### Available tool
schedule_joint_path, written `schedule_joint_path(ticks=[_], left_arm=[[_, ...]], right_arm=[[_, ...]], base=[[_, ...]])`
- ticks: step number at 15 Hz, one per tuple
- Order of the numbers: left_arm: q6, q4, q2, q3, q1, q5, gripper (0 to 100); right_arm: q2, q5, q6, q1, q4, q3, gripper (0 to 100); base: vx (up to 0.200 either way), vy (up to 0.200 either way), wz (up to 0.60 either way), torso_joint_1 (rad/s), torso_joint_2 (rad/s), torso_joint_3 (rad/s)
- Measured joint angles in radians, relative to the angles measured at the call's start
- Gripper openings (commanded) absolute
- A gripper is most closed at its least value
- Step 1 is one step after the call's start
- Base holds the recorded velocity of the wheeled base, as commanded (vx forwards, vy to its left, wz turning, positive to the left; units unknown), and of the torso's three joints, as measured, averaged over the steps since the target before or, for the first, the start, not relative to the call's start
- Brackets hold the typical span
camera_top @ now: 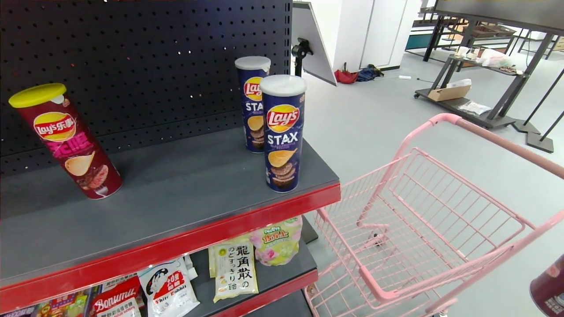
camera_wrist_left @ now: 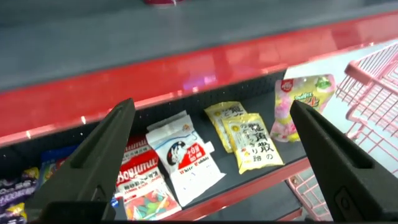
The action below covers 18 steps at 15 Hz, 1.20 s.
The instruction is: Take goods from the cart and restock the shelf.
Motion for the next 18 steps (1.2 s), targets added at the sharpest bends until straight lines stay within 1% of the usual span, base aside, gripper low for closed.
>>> schedule_joint_path(ticks=[5,8,10,13,18], left_arm=[[0.0,0.0,0.0,0.0,0.0,0.0,100],[0.0,-0.001,0.0,0.0,0.0,0.0,100],[0.0,0.0,0.0,0.0,0.0,0.0,100],[0.0,0.0,0.0,0.0,0.0,0.0,100],[0.0,0.0,0.0,0.0,0.0,0.0,100]], right_arm=[[0.021,0.003,-0.003,0.001,-0.003,0.001,0],[0.03,0.001,-0.044,0.001,-0.009,0.023,0],[0.027,0.001,-0.063,0.0,-0.013,0.043,0],[0.033,0.0,-0.064,0.0,-0.06,0.055,0],[0.032,0.001,-0.064,0.0,-0.066,0.09,0]], base=[[0.0,0.0,0.0,0.171,-0.43,-0.257],[0.0,0.0,0.0,0.126,-0.3,-0.175],[0.0,0.0,0.6,0.022,-0.04,-0.019],[0.0,0.0,0.6,0.004,-0.01,-0.007],[0.0,0.0,0.6,0.007,0.0,-0.002]])
